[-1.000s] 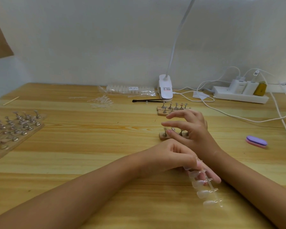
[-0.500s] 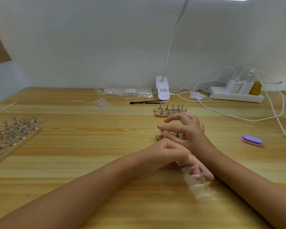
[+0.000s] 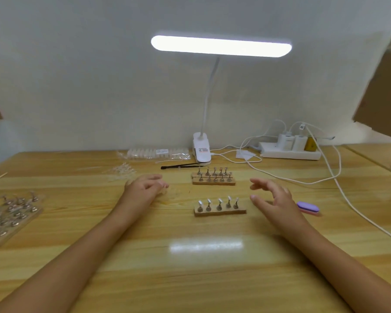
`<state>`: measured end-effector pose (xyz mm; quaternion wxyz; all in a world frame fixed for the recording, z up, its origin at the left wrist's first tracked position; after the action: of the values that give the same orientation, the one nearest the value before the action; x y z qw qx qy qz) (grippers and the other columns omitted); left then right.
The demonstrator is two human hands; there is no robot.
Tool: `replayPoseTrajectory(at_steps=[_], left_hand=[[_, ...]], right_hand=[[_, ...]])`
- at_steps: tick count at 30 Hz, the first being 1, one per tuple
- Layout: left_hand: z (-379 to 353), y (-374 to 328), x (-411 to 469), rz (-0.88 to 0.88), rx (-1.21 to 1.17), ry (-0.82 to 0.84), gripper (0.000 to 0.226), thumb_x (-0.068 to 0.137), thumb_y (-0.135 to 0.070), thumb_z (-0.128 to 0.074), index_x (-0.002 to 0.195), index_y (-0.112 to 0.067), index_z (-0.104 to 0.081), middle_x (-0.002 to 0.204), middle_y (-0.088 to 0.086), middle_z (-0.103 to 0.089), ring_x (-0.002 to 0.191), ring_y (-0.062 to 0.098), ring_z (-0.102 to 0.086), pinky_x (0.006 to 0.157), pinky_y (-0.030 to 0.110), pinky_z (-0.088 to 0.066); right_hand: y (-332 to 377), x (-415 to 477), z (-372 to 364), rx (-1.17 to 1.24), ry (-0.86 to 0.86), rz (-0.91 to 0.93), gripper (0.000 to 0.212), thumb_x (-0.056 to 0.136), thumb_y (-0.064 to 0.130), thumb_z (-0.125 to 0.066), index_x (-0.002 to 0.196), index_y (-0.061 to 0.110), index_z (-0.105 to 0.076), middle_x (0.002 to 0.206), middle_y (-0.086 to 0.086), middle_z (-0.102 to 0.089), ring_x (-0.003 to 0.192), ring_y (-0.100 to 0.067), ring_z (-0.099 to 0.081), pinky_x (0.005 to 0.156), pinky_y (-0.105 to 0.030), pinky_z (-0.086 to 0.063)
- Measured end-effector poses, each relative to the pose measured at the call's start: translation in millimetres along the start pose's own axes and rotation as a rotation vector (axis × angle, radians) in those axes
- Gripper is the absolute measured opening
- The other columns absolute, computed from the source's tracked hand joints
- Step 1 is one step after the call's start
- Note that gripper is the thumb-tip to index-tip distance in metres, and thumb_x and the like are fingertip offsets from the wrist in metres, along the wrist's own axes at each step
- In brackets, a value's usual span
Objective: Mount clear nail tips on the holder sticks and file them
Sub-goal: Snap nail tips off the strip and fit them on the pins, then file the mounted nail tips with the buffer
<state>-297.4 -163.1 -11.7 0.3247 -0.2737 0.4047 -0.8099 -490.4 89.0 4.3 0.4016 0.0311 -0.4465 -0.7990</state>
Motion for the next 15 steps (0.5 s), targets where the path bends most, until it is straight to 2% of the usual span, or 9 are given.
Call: replayPoseTrajectory(at_steps=[2,4,6,9,11,13,15], left_hand=[[-1,3,3,0.027,0.121,-0.09,0.018,0.093,-0.025,-0.064,0.107,-0.023,-0.075,0.142,-0.009,-0.049,0.135,0.015,-0.021,0.11,0.024,-0.012],[-1,5,4,0.062,0.251,-0.126,0.037,0.091,-0.03,-0.068,0.124,-0.016,-0.067,0.151,-0.003,-0.038,0.137,0.018,-0.014,0.111,0.024,-0.011],[1,3,2,0.068,0.247,-0.155,0.044,0.09,-0.032,-0.068,0.132,-0.018,-0.061,0.153,0.0,-0.033,0.139,0.021,-0.012,0.114,0.029,-0.013],[7,-16,-9,-0.122,0.07,-0.22,0.027,0.093,-0.02,-0.064,0.118,-0.029,-0.063,0.141,-0.003,-0.043,0.134,0.016,-0.027,0.11,0.028,-0.025],[3,-35,-21,-0.271,-0.031,-0.181,0.021,0.096,-0.014,-0.059,0.108,-0.03,-0.065,0.124,-0.008,-0.052,0.113,-0.001,-0.047,0.096,0.015,-0.039],[-8,-52,-32,-0.325,-0.082,-0.116,0.02,0.098,-0.014,-0.055,0.104,-0.029,-0.066,0.112,-0.011,-0.057,0.093,-0.006,-0.054,0.079,0.007,-0.044],[-21,-61,-41,-0.306,-0.134,-0.033,0.019,0.098,-0.017,-0.053,0.103,-0.03,-0.065,0.109,-0.012,-0.06,0.089,-0.005,-0.056,0.075,0.007,-0.046]], right_hand=[[-3,-3,-4,-0.04,0.104,-0.015,0.05,0.091,0.025,-0.066,0.135,0.036,-0.044,0.109,0.022,-0.061,0.124,-0.013,-0.045,0.11,-0.047,-0.032],[0,-5,-8,-0.073,0.183,0.018,0.058,0.089,0.03,-0.068,0.14,0.034,-0.041,0.109,0.024,-0.062,0.122,-0.01,-0.048,0.111,-0.045,-0.032],[1,-4,-12,-0.208,0.2,0.071,0.052,0.089,0.038,-0.066,0.137,0.036,-0.046,0.117,0.027,-0.055,0.126,-0.007,-0.04,0.111,-0.041,-0.03],[2,-3,-16,-0.358,0.205,0.117,0.028,0.09,0.044,-0.064,0.118,0.041,-0.059,0.126,0.021,-0.047,0.13,-0.011,-0.03,0.111,-0.036,-0.027],[1,-2,-15,-0.338,0.25,0.132,0.017,0.088,0.045,-0.065,0.101,0.049,-0.056,0.126,0.024,-0.044,0.131,-0.011,-0.027,0.112,-0.038,-0.025],[-2,-2,-12,-0.292,0.34,0.157,0.015,0.083,0.05,-0.068,0.094,0.051,-0.059,0.13,0.031,-0.039,0.133,-0.007,-0.022,0.115,-0.04,-0.022],[-5,-6,-7,-0.228,0.439,0.181,0.021,0.078,0.055,-0.068,0.099,0.052,-0.066,0.135,0.037,-0.034,0.136,-0.003,-0.018,0.117,-0.039,-0.017]])
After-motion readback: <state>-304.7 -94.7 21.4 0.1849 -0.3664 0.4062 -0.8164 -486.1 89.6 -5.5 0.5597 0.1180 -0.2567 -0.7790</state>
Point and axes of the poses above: each hand's wrist, its own x-axis towards the middle knuckle, its own z-axis out of the back of the hand, y = z × x, the point moved 5 cm from there along x, towards the middle knuckle
